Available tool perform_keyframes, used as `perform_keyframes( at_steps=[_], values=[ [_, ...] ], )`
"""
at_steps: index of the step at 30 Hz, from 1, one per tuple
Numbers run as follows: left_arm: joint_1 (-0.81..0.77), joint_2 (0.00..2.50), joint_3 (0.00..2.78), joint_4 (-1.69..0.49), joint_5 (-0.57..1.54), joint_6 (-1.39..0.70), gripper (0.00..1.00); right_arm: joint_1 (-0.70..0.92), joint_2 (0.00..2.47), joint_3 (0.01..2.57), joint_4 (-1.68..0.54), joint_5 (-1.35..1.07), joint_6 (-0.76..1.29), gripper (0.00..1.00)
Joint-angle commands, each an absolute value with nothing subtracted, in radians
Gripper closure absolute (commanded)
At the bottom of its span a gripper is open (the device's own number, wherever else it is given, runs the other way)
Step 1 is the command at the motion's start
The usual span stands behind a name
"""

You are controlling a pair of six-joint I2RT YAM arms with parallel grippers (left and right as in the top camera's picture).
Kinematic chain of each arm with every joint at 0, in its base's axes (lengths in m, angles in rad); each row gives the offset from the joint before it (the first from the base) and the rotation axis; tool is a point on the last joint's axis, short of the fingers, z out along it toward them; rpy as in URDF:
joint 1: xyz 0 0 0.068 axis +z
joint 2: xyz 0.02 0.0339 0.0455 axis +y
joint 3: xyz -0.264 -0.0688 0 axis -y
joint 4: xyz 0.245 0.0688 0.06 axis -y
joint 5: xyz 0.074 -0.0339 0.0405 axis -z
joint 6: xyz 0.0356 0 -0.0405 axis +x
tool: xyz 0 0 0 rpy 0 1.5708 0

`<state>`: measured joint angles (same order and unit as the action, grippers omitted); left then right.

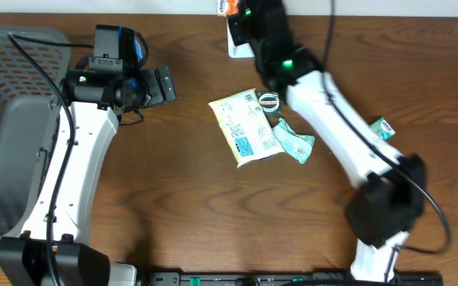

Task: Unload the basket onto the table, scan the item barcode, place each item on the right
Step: 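Hold the orange pack under the scanner with the right gripper, then carry the orange pack right and release it on the table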

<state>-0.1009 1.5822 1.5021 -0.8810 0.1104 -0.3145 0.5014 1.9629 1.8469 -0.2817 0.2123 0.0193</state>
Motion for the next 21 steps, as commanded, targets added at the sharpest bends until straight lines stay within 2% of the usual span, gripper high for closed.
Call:
perform_keyframes(
  at_steps=[1,6,13,21],
  values=[
    [-0.1,1.589,1.509,-0.882,0.12,-0.312,0.02,0.472,1.885,1.847,-0.449,0.095,0.159,0.99],
    [-0.1,1.589,1.509,-0.882,0.12,-0.312,0.02,0.423,1.815,1.847,-0.763,0.097,0.241,0.99],
    [-0.1,1.589,1.509,-0.882,0.12,-0.312,0.02,0.291,1.853,1.84,-1.137,0.099,0.416,0.99],
    [-0.1,1.589,1.509,-0.882,0.12,-0.312,0.02,0.115,1.948,1.751,-1.166,0.099,0.434,0.99]
  ],
)
